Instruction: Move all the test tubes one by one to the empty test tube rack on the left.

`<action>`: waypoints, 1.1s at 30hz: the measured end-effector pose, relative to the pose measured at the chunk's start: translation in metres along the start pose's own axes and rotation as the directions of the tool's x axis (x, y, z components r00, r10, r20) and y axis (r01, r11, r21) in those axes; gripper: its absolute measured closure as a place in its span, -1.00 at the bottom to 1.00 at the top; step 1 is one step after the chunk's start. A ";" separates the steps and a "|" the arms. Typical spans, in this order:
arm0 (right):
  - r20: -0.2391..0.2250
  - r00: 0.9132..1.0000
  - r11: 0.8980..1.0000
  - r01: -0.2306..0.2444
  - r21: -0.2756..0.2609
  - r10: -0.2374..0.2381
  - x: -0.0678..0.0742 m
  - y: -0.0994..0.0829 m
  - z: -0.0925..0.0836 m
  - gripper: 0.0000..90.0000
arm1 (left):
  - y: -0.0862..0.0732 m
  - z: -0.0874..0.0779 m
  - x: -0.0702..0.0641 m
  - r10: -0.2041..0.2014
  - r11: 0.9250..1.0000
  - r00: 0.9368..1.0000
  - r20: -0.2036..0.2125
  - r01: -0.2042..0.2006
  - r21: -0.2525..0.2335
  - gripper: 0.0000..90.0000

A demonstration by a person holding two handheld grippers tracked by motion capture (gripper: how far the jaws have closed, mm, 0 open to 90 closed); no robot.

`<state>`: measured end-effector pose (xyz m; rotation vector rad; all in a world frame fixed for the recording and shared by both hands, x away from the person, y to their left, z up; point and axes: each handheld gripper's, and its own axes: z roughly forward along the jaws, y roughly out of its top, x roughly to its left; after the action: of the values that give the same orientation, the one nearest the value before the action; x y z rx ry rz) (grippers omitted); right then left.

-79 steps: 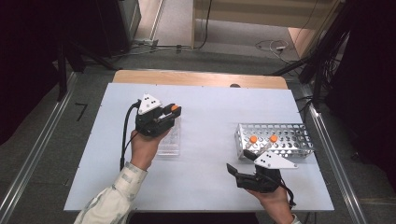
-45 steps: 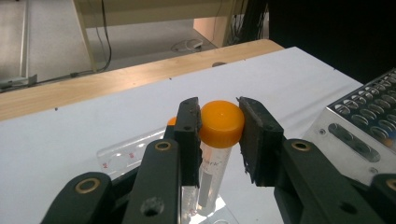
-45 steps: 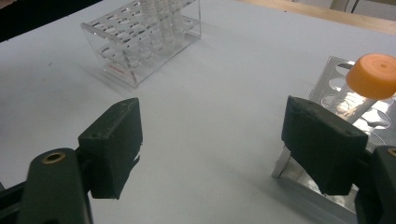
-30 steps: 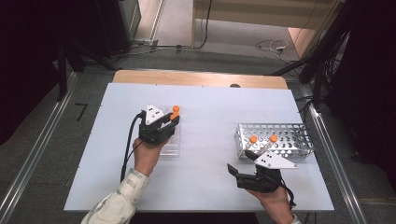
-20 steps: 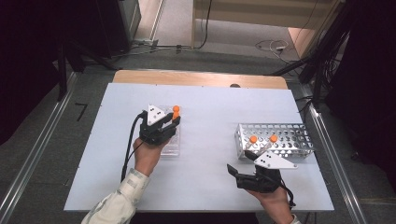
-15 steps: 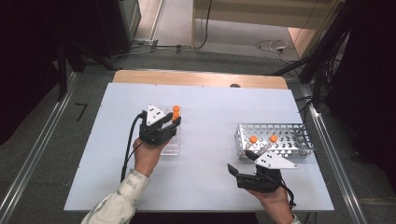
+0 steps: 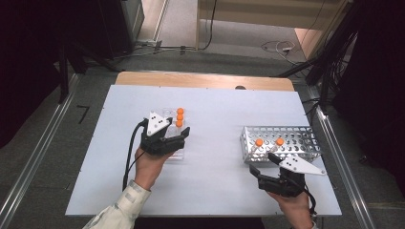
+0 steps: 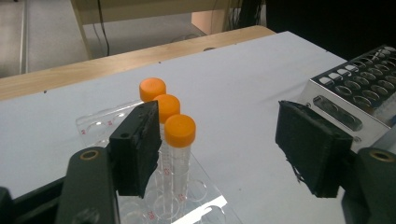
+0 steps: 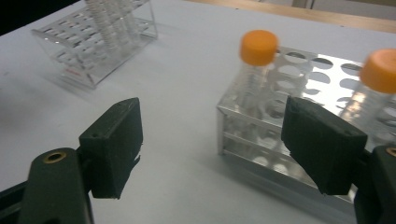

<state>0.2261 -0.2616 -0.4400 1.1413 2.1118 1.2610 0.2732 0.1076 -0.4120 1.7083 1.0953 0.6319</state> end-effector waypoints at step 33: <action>0.209 0.974 0.996 -0.081 -0.024 0.084 -0.057 -0.004 0.016 -0.37 | -0.026 -0.012 -0.018 -0.027 0.999 0.998 0.048 0.025 0.028 -0.61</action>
<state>0.2681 -0.3009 -0.4541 1.3069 1.9153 1.1354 0.2459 0.1002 -0.4297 1.7216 1.0948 0.5582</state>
